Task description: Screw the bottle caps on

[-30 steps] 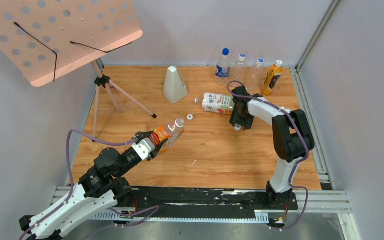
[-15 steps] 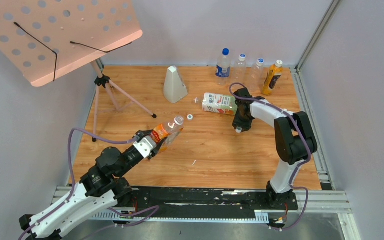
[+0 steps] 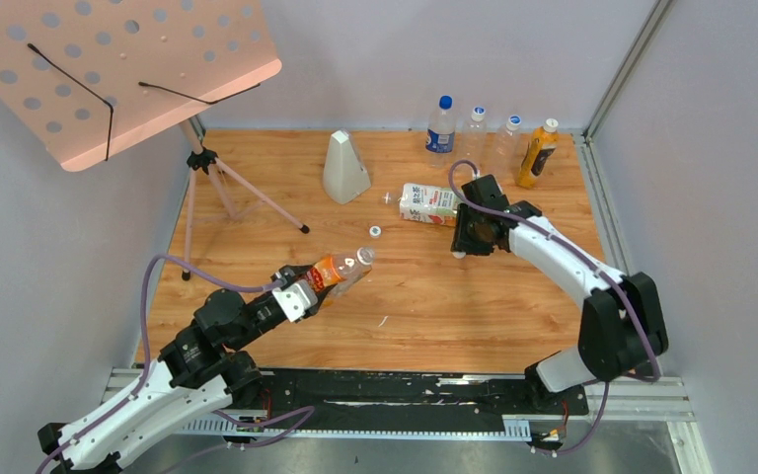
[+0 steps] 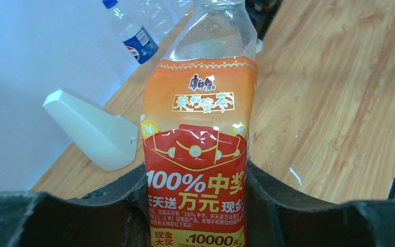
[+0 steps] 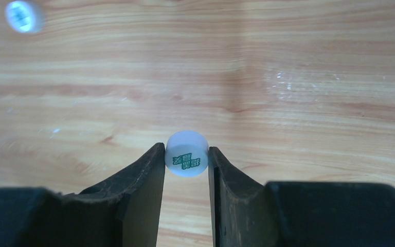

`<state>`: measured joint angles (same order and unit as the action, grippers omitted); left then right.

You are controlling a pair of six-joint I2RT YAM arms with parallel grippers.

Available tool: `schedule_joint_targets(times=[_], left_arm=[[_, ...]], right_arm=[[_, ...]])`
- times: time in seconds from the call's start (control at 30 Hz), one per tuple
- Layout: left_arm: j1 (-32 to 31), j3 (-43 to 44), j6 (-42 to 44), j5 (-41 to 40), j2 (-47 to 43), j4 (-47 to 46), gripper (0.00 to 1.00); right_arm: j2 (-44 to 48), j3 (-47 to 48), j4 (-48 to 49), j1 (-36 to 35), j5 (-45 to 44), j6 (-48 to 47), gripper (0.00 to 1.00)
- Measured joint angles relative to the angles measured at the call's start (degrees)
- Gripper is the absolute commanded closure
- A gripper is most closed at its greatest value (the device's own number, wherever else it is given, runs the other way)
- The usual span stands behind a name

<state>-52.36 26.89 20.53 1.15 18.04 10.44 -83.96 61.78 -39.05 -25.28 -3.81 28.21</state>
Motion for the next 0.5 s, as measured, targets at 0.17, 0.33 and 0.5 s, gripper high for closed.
schedule_joint_targets(times=[0.17, 0.33, 0.5], left_arm=[[0.0, 0.1, 0.0, 4.5, 2.5, 1.3, 0.79], [0.7, 1.8, 0.0, 8.3, 7.8, 2.2, 0.81], [7.3, 3.4, -1.2, 17.0, 12.4, -0.4, 0.82]], right_arm=[[10.2, 0.1, 0.1, -3.5, 4.1, -4.3, 1.00], [19.9, 0.1, 1.1, -4.6, 13.5, -9.3, 1.00], [27.8, 0.0, 4.2, -4.7, 25.1, -14.3, 1.00]])
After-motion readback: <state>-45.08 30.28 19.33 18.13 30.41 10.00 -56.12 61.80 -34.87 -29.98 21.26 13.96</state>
